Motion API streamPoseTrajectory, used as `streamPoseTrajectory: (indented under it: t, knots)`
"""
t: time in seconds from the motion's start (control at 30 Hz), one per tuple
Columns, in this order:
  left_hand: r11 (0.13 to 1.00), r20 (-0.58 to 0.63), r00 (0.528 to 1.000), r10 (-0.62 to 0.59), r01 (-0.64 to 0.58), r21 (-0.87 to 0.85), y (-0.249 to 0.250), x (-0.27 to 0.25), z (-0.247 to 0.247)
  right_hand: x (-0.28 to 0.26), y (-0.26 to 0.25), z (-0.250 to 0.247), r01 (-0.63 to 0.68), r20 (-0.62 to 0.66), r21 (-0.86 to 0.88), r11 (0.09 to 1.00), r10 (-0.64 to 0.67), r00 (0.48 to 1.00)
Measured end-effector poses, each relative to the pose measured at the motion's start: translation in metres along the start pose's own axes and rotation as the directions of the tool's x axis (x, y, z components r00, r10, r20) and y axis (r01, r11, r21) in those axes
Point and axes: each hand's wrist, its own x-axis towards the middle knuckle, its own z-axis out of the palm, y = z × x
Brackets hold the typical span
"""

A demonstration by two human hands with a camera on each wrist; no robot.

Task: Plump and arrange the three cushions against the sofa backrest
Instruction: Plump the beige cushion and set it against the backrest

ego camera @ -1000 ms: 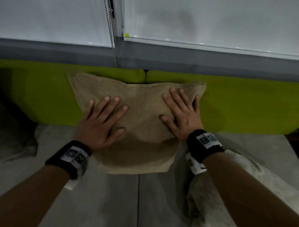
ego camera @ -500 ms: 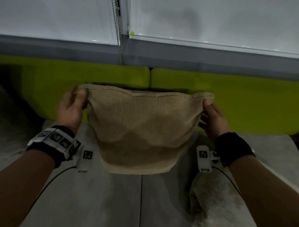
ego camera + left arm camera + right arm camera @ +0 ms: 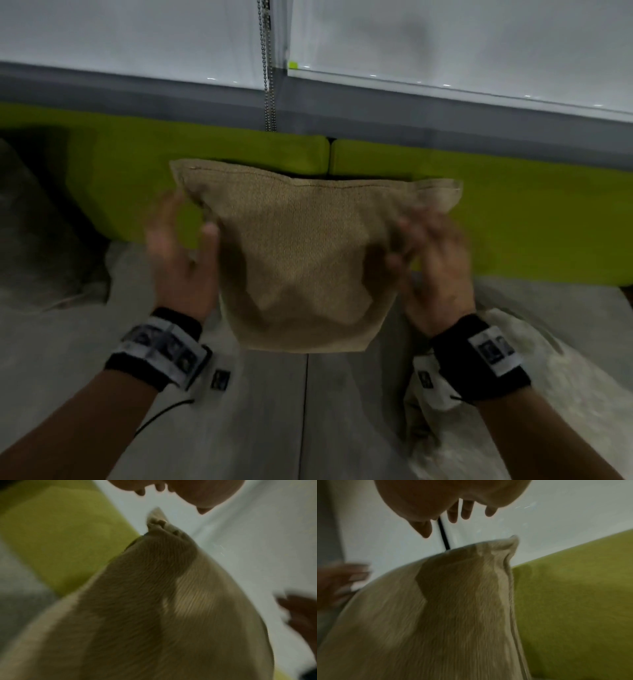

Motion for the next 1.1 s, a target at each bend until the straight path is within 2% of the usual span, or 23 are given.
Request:
streamPoseTrajectory:
  t: [0.03, 0.07, 0.1, 0.13, 0.17, 0.2, 0.27, 0.33, 0.37, 0.4, 0.47, 0.5, 0.53, 0.57, 0.63, 0.7, 0.77, 0.8, 0.87, 0.93, 1.0, 1.1]
  knots:
    - [0.964, 0.167, 0.957, 0.239, -0.254, 0.076, 0.003, -0.010, 0.000, -0.008, -0.007, 0.006, 0.096, 0.126, -0.005, 0.995, -0.095, 0.987]
    - [0.893, 0.331, 0.864, 0.381, -0.436, 0.111, 0.002, -0.017, 0.001, -0.016, -0.009, 0.013, 0.150, 0.218, -0.005, 0.989, -0.145, 0.965]
    - [0.832, 0.463, 0.779, 0.423, -0.536, 0.142, -0.004, -0.022, 0.003, -0.022, -0.009, 0.019, 0.159, 0.299, -0.021, 0.987, -0.146, 0.943]
    - [0.797, 0.558, 0.735, 0.386, -0.570, 0.200, -0.010, -0.025, 0.005, -0.024, -0.005, 0.024, 0.125, 0.366, -0.043, 0.991, -0.101, 0.925]
    - [0.786, 0.613, 0.730, 0.301, -0.554, 0.273, -0.019, -0.025, 0.005, -0.022, 0.000, 0.026, 0.050, 0.416, -0.070, 0.996, -0.017, 0.909]
    - [0.794, 0.623, 0.752, 0.213, -0.506, 0.338, -0.025, -0.023, 0.006, -0.018, 0.008, 0.027, -0.053, 0.450, -0.092, 0.994, 0.089, 0.888]
    - [0.871, 0.535, 0.843, 0.048, -0.298, 0.390, -0.029, -0.014, 0.003, -0.006, 0.023, 0.023, -0.291, 0.462, -0.092, 0.952, 0.300, 0.835]
    - [0.953, 0.363, 0.927, -0.096, -0.020, 0.303, -0.029, -0.007, 0.000, 0.002, 0.033, 0.017, -0.510, 0.350, 0.013, 0.860, 0.474, 0.808]
    - [0.964, 0.280, 0.943, -0.180, 0.112, 0.241, -0.028, -0.004, -0.002, 0.004, 0.036, 0.015, -0.621, 0.282, 0.099, 0.778, 0.576, 0.767]
    - [0.954, 0.227, 0.935, -0.273, 0.234, 0.185, -0.030, -0.002, -0.002, 0.004, 0.038, 0.014, -0.730, 0.247, 0.196, 0.654, 0.688, 0.682]
    - [0.895, 0.227, 0.866, -0.445, 0.432, 0.108, -0.028, 0.005, -0.001, 0.002, 0.039, 0.015, -0.859, 0.314, 0.409, 0.308, 0.836, 0.450]
    - [0.863, 0.252, 0.828, -0.500, 0.502, 0.062, -0.027, 0.011, -0.001, 0.002, 0.039, 0.015, -0.854, 0.395, 0.503, 0.131, 0.844, 0.362]
    - [0.837, 0.280, 0.802, -0.527, 0.547, 0.009, -0.025, 0.018, 0.001, 0.002, 0.040, 0.014, -0.835, 0.476, 0.551, 0.006, 0.819, 0.320]
    - [0.819, 0.298, 0.789, -0.538, 0.572, -0.037, -0.024, 0.027, 0.002, 0.003, 0.040, 0.013, -0.836, 0.527, 0.548, -0.031, 0.789, 0.317]
    - [0.802, 0.299, 0.784, -0.545, 0.591, -0.087, -0.025, 0.038, 0.003, 0.004, 0.043, 0.011, -0.869, 0.546, 0.494, 0.042, 0.762, 0.347]
    - [0.760, 0.305, 0.757, -0.578, 0.636, -0.137, -0.028, 0.045, 0.003, 0.006, 0.053, 0.011, -0.887, 0.504, 0.439, 0.147, 0.776, 0.378]
    - [0.689, 0.320, 0.710, -0.627, 0.698, -0.197, -0.031, 0.049, 0.001, 0.007, 0.064, 0.010, -0.905, 0.455, 0.367, 0.216, 0.807, 0.377]
    - [0.661, 0.317, 0.685, -0.656, 0.724, -0.195, -0.032, 0.052, 0.000, 0.007, 0.069, 0.011, -0.910, 0.431, 0.344, 0.230, 0.823, 0.371]
    - [0.638, 0.283, 0.662, -0.694, 0.747, -0.185, -0.034, 0.059, 0.001, 0.007, 0.079, 0.014, -0.916, 0.408, 0.318, 0.246, 0.836, 0.366]
    - [0.638, 0.236, 0.666, -0.708, 0.746, -0.192, -0.034, 0.067, 0.003, 0.009, 0.086, 0.018, -0.917, 0.382, 0.290, 0.273, 0.846, 0.373]
    - [0.671, 0.180, 0.692, -0.699, 0.722, -0.168, -0.035, 0.073, 0.005, 0.016, 0.088, 0.021, -0.910, 0.363, 0.286, 0.299, 0.846, 0.392]
    - [0.709, 0.184, 0.714, -0.675, 0.697, -0.105, -0.035, 0.075, 0.008, 0.024, 0.089, 0.027, -0.910, 0.369, 0.292, 0.294, 0.843, 0.391]
